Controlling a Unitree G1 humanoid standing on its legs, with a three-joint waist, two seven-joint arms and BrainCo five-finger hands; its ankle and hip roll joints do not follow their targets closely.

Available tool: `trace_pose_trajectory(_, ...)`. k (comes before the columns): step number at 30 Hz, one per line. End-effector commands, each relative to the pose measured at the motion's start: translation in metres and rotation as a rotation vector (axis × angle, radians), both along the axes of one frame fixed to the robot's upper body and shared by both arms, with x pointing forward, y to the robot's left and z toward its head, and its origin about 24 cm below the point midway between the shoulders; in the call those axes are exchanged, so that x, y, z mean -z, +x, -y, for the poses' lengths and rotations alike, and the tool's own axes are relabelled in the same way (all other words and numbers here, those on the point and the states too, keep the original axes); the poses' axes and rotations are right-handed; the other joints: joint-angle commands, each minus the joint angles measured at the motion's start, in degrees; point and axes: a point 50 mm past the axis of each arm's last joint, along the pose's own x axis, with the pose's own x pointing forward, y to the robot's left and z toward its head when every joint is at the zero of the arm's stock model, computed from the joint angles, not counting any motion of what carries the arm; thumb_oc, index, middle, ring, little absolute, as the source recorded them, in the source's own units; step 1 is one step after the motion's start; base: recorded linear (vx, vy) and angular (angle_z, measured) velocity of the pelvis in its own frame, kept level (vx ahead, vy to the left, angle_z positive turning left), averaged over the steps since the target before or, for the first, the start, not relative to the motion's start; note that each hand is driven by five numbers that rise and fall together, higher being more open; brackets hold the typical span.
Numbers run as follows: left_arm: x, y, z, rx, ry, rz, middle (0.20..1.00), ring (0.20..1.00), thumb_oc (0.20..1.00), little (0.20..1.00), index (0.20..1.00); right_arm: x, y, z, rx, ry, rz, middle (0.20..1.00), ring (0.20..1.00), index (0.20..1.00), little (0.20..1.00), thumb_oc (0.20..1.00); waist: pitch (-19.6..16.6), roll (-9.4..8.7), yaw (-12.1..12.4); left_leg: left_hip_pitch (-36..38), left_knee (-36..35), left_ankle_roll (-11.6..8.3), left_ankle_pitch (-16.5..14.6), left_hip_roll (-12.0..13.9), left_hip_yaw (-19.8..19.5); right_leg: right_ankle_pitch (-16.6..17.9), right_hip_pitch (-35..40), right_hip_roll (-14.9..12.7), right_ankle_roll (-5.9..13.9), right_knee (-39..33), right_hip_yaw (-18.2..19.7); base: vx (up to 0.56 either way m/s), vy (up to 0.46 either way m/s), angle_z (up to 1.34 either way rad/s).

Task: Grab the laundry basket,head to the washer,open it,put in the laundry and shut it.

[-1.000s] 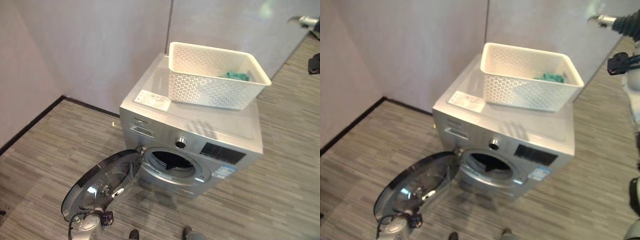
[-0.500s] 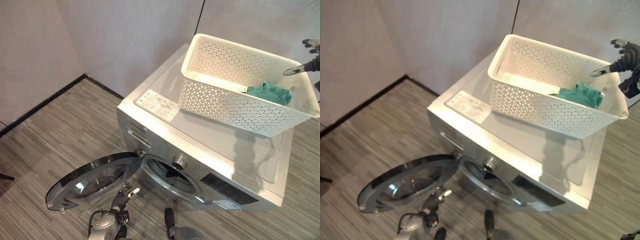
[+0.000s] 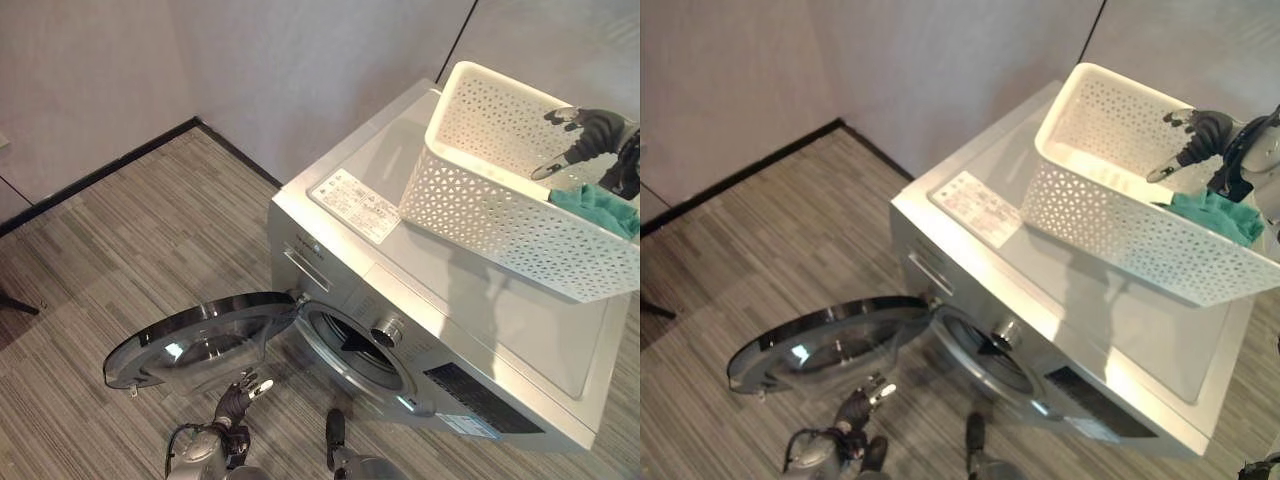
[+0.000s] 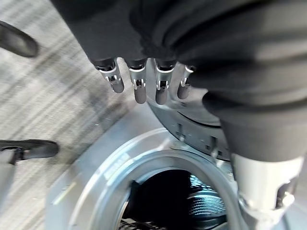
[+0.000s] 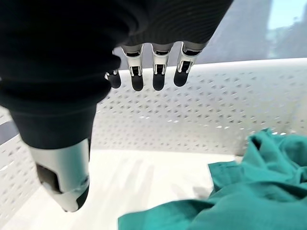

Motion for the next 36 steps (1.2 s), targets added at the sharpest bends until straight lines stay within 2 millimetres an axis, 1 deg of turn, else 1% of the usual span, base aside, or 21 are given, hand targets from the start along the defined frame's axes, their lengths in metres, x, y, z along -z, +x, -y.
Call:
trace_pose_trajectory(1,-0.016,0.023,-0.012,0.035,0.023,0.097,1.000,1.000,1.000,1.000,1.000,-0.029,-0.013,0.016,0.061,-0.075,0.026,1.000,1.000,1.000,1.000,1.000,0.8,-3.86,2.0,3.0,0.2,1.89,1.8,0.5,0.6,-5.6,-1.0,-3.6,3.71,4.7,-0.5,-0.04,-0.030,-0.10)
trace_pose_trajectory(2,-0.016,0.023,-0.012,0.035,0.023,0.097,1.000,1.000,1.000,1.000,1.000,-0.029,-0.013,0.016,0.061,-0.076,0.026,1.000,1.000,1.000,1.000,1.000,0.7,-3.85,2.1,2.9,0.2,1.88,1.8,0.5,0.6,-5.6,-1.0,-3.6,3.71,4.7,-0.5,-0.05,-0.046,-0.07)
trace_pose_trajectory(3,-0.021,0.028,-0.014,0.026,0.021,0.126,1.000,1.000,1.000,1.000,1.000,-0.017,-0.011,0.015,0.048,-0.097,-0.029,1.000,1.000,1.000,1.000,1.000,1.4,-4.07,2.4,2.1,0.2,1.72,2.3,0.9,0.7,-5.0,-1.9,-3.2,3.85,4.1,-0.1,-0.04,-0.037,-0.07)
trace_pose_trajectory(4,-0.023,0.029,-0.014,0.022,0.014,0.138,1.000,1.000,1.000,1.000,1.000,-0.014,-0.012,0.018,0.057,-0.100,-0.046,1.000,1.000,1.000,1.000,1.000,1.7,-3.99,2.5,1.6,0.2,1.62,2.7,0.9,0.7,-4.9,-2.2,-3.2,3.88,3.8,-0.1,-0.05,-0.041,-0.05)
trace_pose_trajectory(9,-0.028,0.035,-0.015,0.009,0.007,0.164,1.000,1.000,1.000,1.000,1.000,-0.009,-0.016,0.027,0.092,-0.120,-0.079,1.000,1.000,1.000,1.000,1.000,2.7,-3.89,2.6,0.0,0.2,1.29,3.6,1.1,1.0,-4.6,-3.5,-3.2,3.84,3.6,-0.2,-0.01,-0.006,-0.02)
trace_pose_trajectory(13,-0.029,0.037,-0.013,0.014,-0.005,0.176,1.000,1.000,1.000,1.000,1.000,0.003,-0.021,0.035,0.114,-0.161,-0.151,1.000,1.000,1.000,1.000,1.000,3.8,-3.55,2.4,-1.0,0.2,0.98,4.3,1.4,1.2,-4.5,-4.7,-2.9,3.70,3.9,-0.1,0.00,-0.026,-0.03)
trace_pose_trajectory(15,-0.031,0.038,-0.011,0.023,-0.029,0.187,1.000,1.000,1.000,1.000,1.000,0.005,-0.022,0.035,0.106,-0.173,-0.150,1.000,1.000,1.000,1.000,1.000,4.3,-3.24,2.4,-1.5,0.2,0.87,4.7,1.5,1.2,-4.4,-5.3,-2.9,3.74,3.9,-0.1,0.00,0.000,0.00)
trace_pose_trajectory(20,-0.033,0.038,-0.010,0.023,-0.075,0.196,1.000,1.000,1.000,1.000,1.000,0.013,-0.026,0.044,0.128,-0.187,-0.172,1.000,1.000,1.000,1.000,1.000,5.2,-2.70,2.2,-2.8,0.2,0.75,5.3,1.5,1.4,-4.0,-6.7,-3.1,3.94,3.7,0.1,0.00,0.000,0.00)
trace_pose_trajectory(21,-0.034,0.039,-0.008,0.022,-0.096,0.203,1.000,1.000,1.000,1.000,1.000,0.020,-0.028,0.047,0.137,-0.198,-0.207,1.000,1.000,1.000,1.000,1.000,5.6,-2.47,2.2,-3.6,0.2,0.61,5.6,1.3,1.4,-3.8,-7.2,-3.2,4.00,3.6,0.1,0.00,0.000,0.00)
trace_pose_trajectory(22,-0.034,0.039,-0.008,0.023,-0.096,0.203,1.000,1.000,1.000,1.000,1.000,0.020,-0.028,0.047,0.137,-0.198,-0.207,1.000,1.000,1.000,1.000,1.000,5.6,-2.50,2.2,-3.6,0.2,0.61,5.7,1.3,1.4,-3.8,-7.3,-3.2,4.00,3.6,0.1,0.00,0.000,0.00)
trace_pose_trajectory(23,-0.035,0.041,-0.004,0.033,-0.106,0.214,1.000,1.000,1.000,1.000,1.000,0.032,-0.030,0.050,0.138,-0.201,-0.248,1.000,1.000,1.000,1.000,1.000,6.0,-2.13,2.0,-4.3,0.2,0.44,5.9,1.2,1.4,-3.7,-7.9,-3.3,4.00,3.6,0.0,0.00,0.000,0.00)
trace_pose_trajectory(24,-0.036,0.042,-0.003,0.039,-0.109,0.219,1.000,1.000,1.000,1.000,1.000,0.037,-0.031,0.051,0.138,-0.196,-0.266,1.000,1.000,1.000,1.000,1.000,6.3,-2.00,2.0,-4.8,0.2,0.39,5.9,1.1,1.4,-3.7,-8.2,-3.4,3.99,3.6,-0.1,0.00,0.000,0.00)
trace_pose_trajectory(25,-0.036,0.042,-0.003,0.040,-0.108,0.218,1.000,1.000,1.000,1.000,1.000,0.038,-0.031,0.051,0.139,-0.195,-0.266,1.000,1.000,1.000,1.000,1.000,6.3,-2.07,2.0,-4.8,0.2,0.39,5.9,1.1,1.4,-3.7,-8.2,-3.4,3.99,3.6,-0.1,0.00,0.000,0.00)
trace_pose_trajectory(26,-0.038,0.044,-0.001,0.052,-0.104,0.226,1.000,1.000,1.000,1.000,1.000,0.045,-0.030,0.048,0.120,-0.184,-0.281,1.000,1.000,1.000,1.000,1.000,6.7,-1.83,1.8,-5.4,0.2,0.20,6.1,0.8,1.5,-3.5,-8.7,-3.5,4.04,3.5,-0.3,0.00,0.000,0.00)
trace_pose_trajectory(29,-0.040,0.048,0.003,0.073,-0.103,0.237,1.000,1.000,1.000,1.000,1.000,0.050,-0.025,0.044,0.121,-0.144,-0.263,1.000,1.000,1.000,1.000,1.000,6.9,-1.41,1.6,-6.2,0.2,0.07,6.0,0.5,1.8,-3.3,-8.9,-3.9,4.11,3.1,-0.4,0.00,0.000,0.00)
trace_pose_trajectory(30,-0.040,0.048,0.004,0.077,-0.100,0.234,1.000,1.000,1.000,1.000,1.000,0.051,-0.024,0.042,0.112,-0.124,-0.254,0.520,0.520,0.520,0.520,0.520,6.8,-1.43,1.5,-6.3,0.2,0.08,6.0,0.4,1.9,-3.3,-8.9,-3.9,4.13,3.0,-0.4,0.00,0.000,0.00)
trace_pose_trajectory(31,-0.039,0.048,0.006,0.083,-0.100,0.227,1.000,1.000,1.000,1.000,1.000,0.052,-0.022,0.038,0.094,-0.105,-0.243,0.200,0.200,0.200,0.200,0.200,6.7,-1.40,1.4,-6.3,0.2,0.07,5.7,0.4,2.0,-3.3,-8.9,-3.9,4.11,3.0,-0.3,0.00,0.000,0.00)
trace_pose_trajectory(33,-0.038,0.048,0.007,0.087,-0.103,0.222,1.000,1.000,1.000,1.000,1.000,0.051,-0.019,0.036,0.096,-0.087,-0.222,0.200,0.200,0.200,0.200,0.200,6.6,-1.34,1.3,-6.1,0.2,0.14,5.5,0.3,2.2,-3.3,-8.8,-4.0,4.10,3.0,-0.3,0.00,0.000,0.00)
trace_pose_trajectory(34,-0.037,0.048,0.008,0.091,-0.098,0.217,1.000,1.000,1.000,1.000,1.000,0.046,-0.015,0.030,0.076,-0.062,-0.183,0.200,0.200,0.200,0.200,0.200,6.3,-1.23,1.1,-5.7,0.2,0.28,5.2,0.2,2.5,-3.3,-8.3,-4.1,4.15,3.0,-0.2,0.01,0.030,0.00)
trace_pose_trajectory(36,-0.036,0.047,0.010,0.090,-0.099,0.213,1.000,1.000,1.000,1.000,1.000,0.042,-0.012,0.028,0.077,-0.003,-0.124,0.200,0.200,0.200,0.200,0.200,5.9,-1.21,0.9,-5.0,0.2,0.46,4.8,0.2,2.7,-3.4,-7.6,-4.2,4.20,2.9,-0.2,0.01,0.017,0.00)
